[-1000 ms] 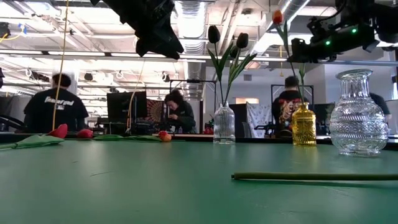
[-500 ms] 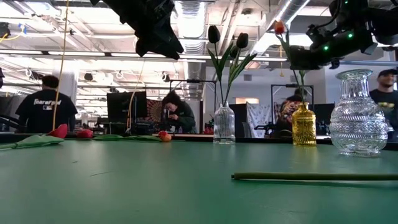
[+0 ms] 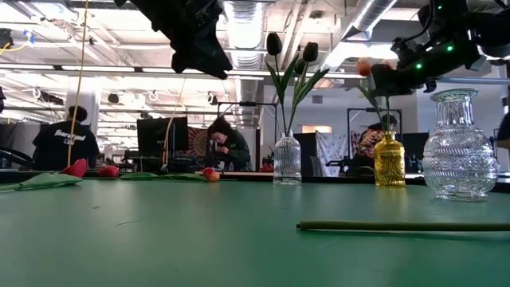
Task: Sort flowers into vase by color
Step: Put the bottom orange flower into the yellow vase, then put the orange flower into the yellow vase
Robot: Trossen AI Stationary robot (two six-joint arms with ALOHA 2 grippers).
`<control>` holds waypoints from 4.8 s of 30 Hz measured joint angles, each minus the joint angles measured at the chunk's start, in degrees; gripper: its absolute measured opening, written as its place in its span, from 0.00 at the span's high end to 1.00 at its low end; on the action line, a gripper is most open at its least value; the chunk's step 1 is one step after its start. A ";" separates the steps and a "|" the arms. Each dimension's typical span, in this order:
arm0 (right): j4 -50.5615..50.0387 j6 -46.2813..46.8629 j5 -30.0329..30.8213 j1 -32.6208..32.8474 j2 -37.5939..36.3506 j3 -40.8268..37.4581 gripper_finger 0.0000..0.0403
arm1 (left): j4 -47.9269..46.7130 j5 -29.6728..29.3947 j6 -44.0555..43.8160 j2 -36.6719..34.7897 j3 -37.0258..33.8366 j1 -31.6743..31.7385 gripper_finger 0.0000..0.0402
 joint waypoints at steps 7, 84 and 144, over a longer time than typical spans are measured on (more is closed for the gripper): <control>-6.56 1.25 -0.01 1.66 -0.85 1.01 0.61 | -2.39 0.02 0.02 0.02 0.00 -0.02 0.65; -18.79 33.32 -6.13 53.02 22.21 13.14 0.41 | -14.65 4.76 28.61 26.98 0.07 38.89 0.97; 13.16 8.81 -13.36 46.82 43.28 47.50 0.41 | 37.91 29.85 -5.04 -9.22 -0.02 1.23 1.00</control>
